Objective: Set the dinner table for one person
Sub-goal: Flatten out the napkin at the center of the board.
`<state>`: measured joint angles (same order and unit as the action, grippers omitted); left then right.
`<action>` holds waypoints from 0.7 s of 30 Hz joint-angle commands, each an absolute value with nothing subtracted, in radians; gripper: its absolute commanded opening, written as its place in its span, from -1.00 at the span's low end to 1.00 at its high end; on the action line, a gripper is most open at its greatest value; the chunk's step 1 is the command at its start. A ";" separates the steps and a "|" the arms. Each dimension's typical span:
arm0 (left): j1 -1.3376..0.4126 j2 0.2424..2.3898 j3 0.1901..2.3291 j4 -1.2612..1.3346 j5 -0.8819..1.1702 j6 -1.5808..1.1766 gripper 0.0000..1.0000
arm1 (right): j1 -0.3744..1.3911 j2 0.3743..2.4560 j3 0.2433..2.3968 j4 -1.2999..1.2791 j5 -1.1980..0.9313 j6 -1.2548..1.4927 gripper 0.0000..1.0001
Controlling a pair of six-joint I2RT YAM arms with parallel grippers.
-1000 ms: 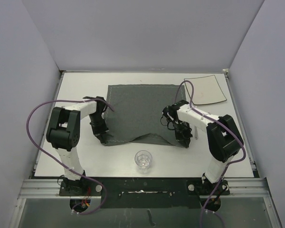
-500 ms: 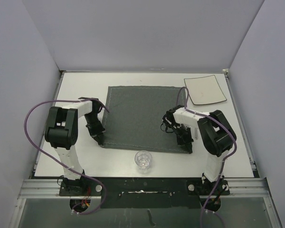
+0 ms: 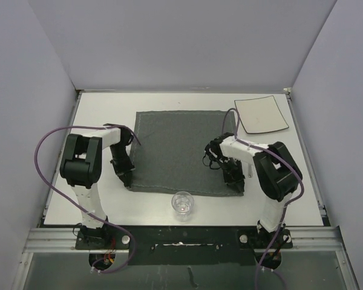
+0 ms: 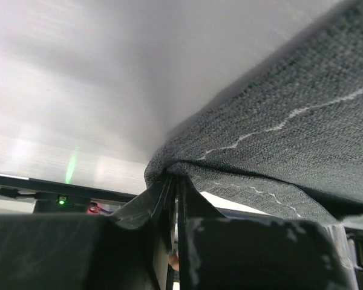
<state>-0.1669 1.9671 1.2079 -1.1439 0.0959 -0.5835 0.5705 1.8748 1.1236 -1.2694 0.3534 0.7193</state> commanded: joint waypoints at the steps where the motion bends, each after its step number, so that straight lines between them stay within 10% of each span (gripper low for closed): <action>1: -0.193 1.894 1.237 -1.117 -0.105 -0.594 -0.88 | 0.581 1.717 1.252 -1.335 0.414 0.740 -0.52; 9: -0.199 1.629 1.340 -1.145 -0.077 -0.615 -0.41 | 0.564 1.626 1.403 -1.310 0.481 0.721 -0.30; 12: -0.204 1.573 1.391 -1.113 -0.044 -0.596 0.09 | 0.537 1.676 1.425 -1.249 0.444 0.669 -0.38; 15: -0.213 1.576 1.420 -1.089 -0.027 -0.571 0.12 | 0.516 1.795 1.476 -1.225 0.423 0.626 -0.58; 17: -0.212 1.619 1.430 -1.073 -0.023 -0.554 -0.02 | 0.506 1.878 1.522 -1.207 0.411 0.599 -0.73; 20: -0.212 1.767 1.488 -1.071 -0.009 -0.550 -1.00 | 0.497 2.006 1.620 -1.196 0.402 0.565 -1.00; 21: -0.215 1.816 1.522 -1.082 0.007 -0.553 -1.00 | 0.492 2.042 1.657 -1.200 0.404 0.556 -1.00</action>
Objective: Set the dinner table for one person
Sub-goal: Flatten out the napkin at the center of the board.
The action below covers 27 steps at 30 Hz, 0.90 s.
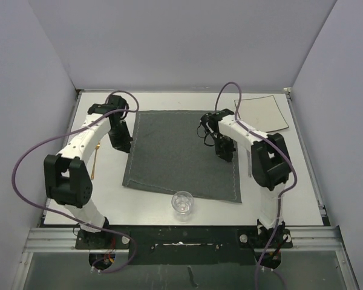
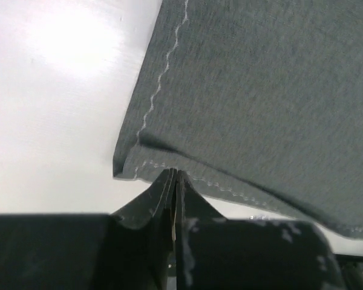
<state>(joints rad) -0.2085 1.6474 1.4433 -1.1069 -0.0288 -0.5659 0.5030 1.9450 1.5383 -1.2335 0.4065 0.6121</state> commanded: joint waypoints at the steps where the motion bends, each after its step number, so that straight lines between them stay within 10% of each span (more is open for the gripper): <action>1: -0.221 1.861 1.553 -1.086 0.021 -0.552 -1.00 | 0.489 2.075 1.692 -1.202 0.406 0.549 -1.00; 27: -0.254 2.354 2.006 -1.149 0.023 -0.535 -1.00 | 0.340 2.383 2.021 -1.200 0.317 0.413 -1.00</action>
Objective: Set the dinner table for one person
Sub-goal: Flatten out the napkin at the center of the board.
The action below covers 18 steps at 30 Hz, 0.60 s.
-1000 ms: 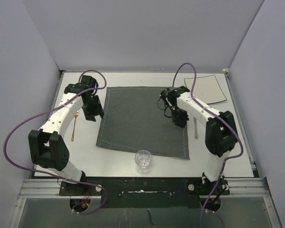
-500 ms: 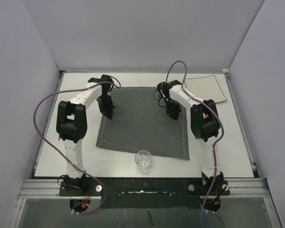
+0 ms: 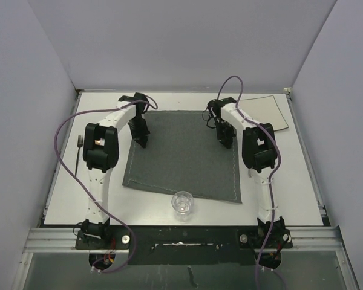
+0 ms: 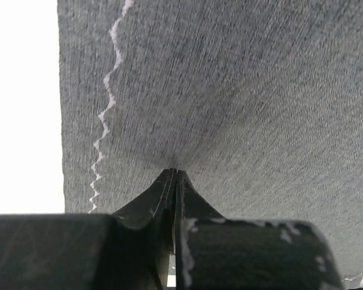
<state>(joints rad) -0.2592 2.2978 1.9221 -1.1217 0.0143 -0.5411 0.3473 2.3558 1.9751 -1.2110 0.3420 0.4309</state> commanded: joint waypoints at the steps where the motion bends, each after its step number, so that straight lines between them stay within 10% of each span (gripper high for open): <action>1: -0.255 2.366 2.016 -1.154 0.024 -0.536 -1.00 | 0.338 2.389 2.027 -1.199 0.315 0.411 -1.00; 18: -0.227 2.591 2.261 -1.204 0.011 -0.535 -1.00 | 0.278 2.547 2.228 -1.172 0.230 0.358 -1.00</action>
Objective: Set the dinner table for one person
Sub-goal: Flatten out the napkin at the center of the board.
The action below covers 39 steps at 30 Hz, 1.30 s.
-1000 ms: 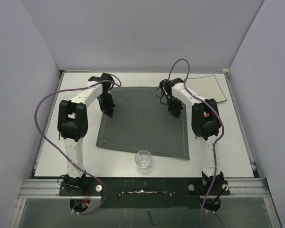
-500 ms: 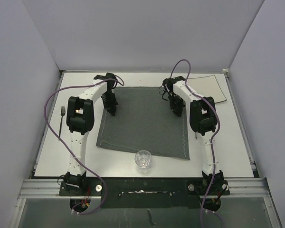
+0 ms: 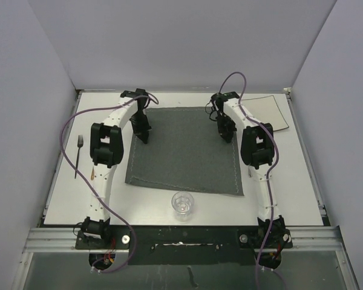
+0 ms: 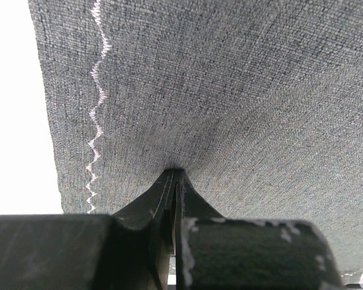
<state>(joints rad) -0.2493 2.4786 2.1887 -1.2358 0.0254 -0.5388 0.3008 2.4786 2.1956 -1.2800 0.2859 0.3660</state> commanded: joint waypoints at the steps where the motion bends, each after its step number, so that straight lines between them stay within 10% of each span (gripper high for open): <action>1: -0.224 2.618 2.286 -1.211 0.014 -0.534 -1.00 | 0.274 2.556 2.238 -1.172 0.221 0.357 -1.00; 39: -0.095 2.749 2.539 -1.106 0.216 -0.496 -1.00 | 0.229 2.605 2.356 -1.107 0.078 0.357 -1.00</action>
<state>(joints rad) -0.1024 2.7243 2.6099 -1.2522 0.2859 -0.5369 0.2295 2.5484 2.3489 -1.1641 0.0925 0.3500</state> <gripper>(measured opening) 0.007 0.022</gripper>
